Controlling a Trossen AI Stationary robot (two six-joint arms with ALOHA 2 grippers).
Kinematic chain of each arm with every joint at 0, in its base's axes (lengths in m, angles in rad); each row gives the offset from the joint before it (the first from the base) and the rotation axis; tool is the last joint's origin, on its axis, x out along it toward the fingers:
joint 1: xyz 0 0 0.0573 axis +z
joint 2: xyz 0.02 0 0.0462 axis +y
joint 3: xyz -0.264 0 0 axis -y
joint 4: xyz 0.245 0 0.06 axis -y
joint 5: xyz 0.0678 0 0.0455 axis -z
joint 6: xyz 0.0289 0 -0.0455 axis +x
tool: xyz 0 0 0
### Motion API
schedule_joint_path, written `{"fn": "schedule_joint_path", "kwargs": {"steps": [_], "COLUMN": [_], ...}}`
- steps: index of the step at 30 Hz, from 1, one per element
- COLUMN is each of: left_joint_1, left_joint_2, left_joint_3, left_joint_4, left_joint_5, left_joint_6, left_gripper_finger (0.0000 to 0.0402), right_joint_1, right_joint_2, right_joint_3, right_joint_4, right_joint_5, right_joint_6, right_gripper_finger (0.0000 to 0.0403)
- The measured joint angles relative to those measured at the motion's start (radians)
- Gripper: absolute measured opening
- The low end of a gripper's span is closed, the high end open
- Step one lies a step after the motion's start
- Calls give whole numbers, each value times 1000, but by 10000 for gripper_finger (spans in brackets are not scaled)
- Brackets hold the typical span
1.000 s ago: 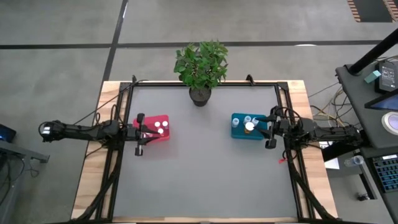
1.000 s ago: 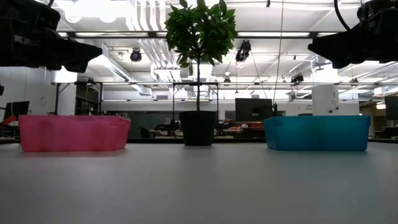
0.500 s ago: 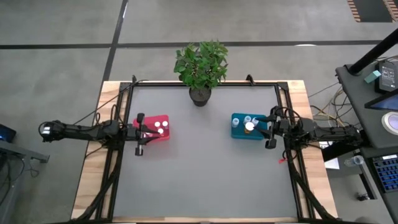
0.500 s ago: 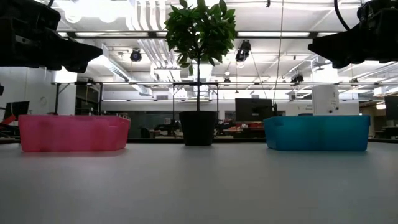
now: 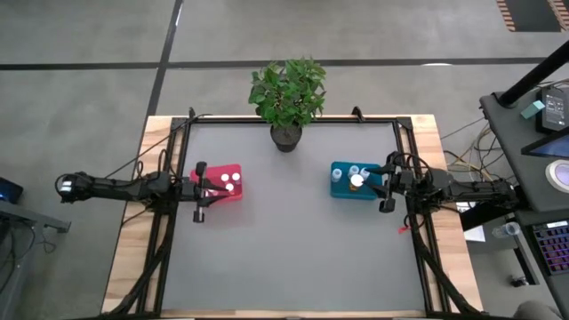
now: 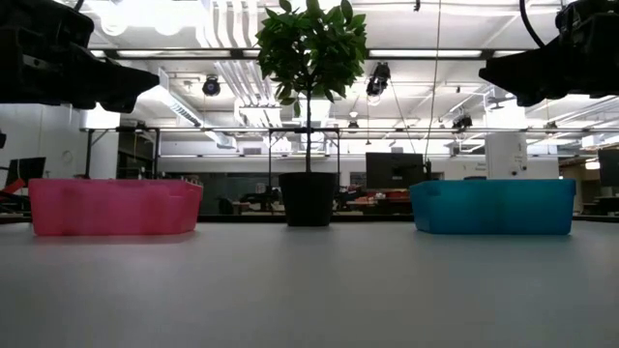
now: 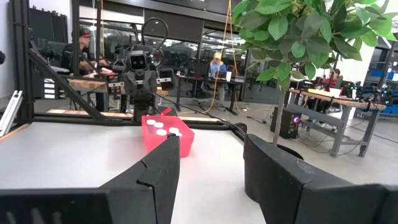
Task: Pick and place medicine bottles into bin by pill shape (circle, oval)
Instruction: Return to Home Position
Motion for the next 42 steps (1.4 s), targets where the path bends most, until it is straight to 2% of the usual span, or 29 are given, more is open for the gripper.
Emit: {"fn": "schedule_joint_path", "kwargs": {"steps": [42], "left_joint_1": [0], "left_joint_2": [0], "left_joint_3": [0], "left_joint_4": [0], "left_joint_5": [4], "left_joint_6": [0], "left_gripper_finger": [60], "right_joint_1": [0], "right_joint_2": [0], "right_joint_3": [0], "right_joint_4": [0], "right_joint_5": [0], "right_joint_6": [0], "right_gripper_finger": [169]}}
